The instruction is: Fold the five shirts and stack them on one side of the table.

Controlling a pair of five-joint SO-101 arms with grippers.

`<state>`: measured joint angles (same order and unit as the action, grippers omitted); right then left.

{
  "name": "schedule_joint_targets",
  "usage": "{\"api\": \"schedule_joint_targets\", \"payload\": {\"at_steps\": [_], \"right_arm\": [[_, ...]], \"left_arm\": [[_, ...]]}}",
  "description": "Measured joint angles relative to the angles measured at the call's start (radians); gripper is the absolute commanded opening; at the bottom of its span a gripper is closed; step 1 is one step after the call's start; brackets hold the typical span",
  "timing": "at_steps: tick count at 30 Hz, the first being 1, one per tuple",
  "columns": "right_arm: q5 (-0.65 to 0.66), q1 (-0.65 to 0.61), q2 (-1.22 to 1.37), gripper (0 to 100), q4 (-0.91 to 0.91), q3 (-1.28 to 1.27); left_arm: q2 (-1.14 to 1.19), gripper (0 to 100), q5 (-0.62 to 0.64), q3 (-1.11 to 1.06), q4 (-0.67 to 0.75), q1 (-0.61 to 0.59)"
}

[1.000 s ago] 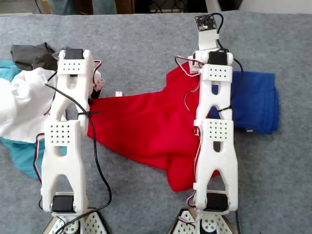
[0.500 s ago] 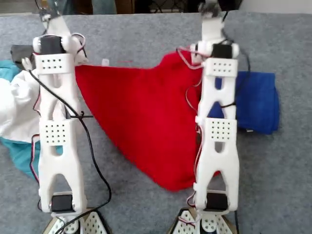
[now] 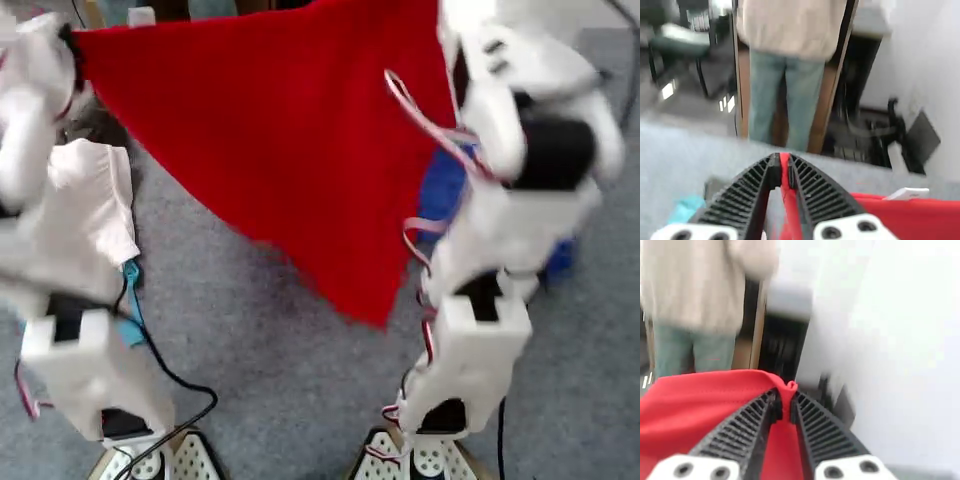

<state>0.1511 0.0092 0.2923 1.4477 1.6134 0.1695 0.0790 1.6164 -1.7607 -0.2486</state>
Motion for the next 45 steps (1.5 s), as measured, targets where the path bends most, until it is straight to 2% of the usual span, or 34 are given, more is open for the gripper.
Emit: {"api": "schedule_joint_targets", "payload": {"at_steps": [4,8,13,18,22,24,27,33,36,38,41,45], "right_arm": [[0.0,0.0,-0.173,1.5,0.0,0.002],[0.0,-0.011,-0.295,1.5,0.0,0.002],[0.018,-0.078,-0.41,1.6,0.112,0.002],[0.078,-0.206,-0.483,1.5,0.226,0.035],[0.095,-0.221,-0.47,1.5,0.242,-0.094],[0.095,-0.226,-0.431,1.5,0.224,-0.203],[0.098,-0.222,-0.336,1.5,0.132,-0.361],[0.098,-0.175,-0.094,1.5,-0.249,-0.671],[0.098,-0.167,0.052,1.5,-0.47,-0.744],[0.098,-0.167,0.132,1.5,-0.582,-0.746],[0.097,-0.169,0.227,1.5,-0.649,-0.718],[0.097,-0.169,0.321,1.5,-0.647,-0.611]], "left_arm": [[-0.206,3,-0.057,-0.006,0.0,-0.005],[-0.413,3,-0.066,-0.153,0.0,-0.005],[-0.681,3,-0.066,-0.516,0.0,-0.006],[-0.962,3,-0.068,-0.907,0.0,-0.006],[-1.129,3,-0.077,-1.234,0.04,-0.006],[-1.169,3,-0.077,-1.43,0.137,-0.006],[-1.197,3,-0.077,-1.734,0.365,-0.006],[-1.119,3,-0.075,-2.302,1.034,-0.046],[-0.987,3,-0.075,-2.424,1.401,-0.066],[-0.872,3,-0.075,-2.41,1.567,-0.077],[-0.661,3,-0.075,-2.294,1.626,-0.081],[-0.394,3,-0.075,-2.041,1.55,-0.083]]}}
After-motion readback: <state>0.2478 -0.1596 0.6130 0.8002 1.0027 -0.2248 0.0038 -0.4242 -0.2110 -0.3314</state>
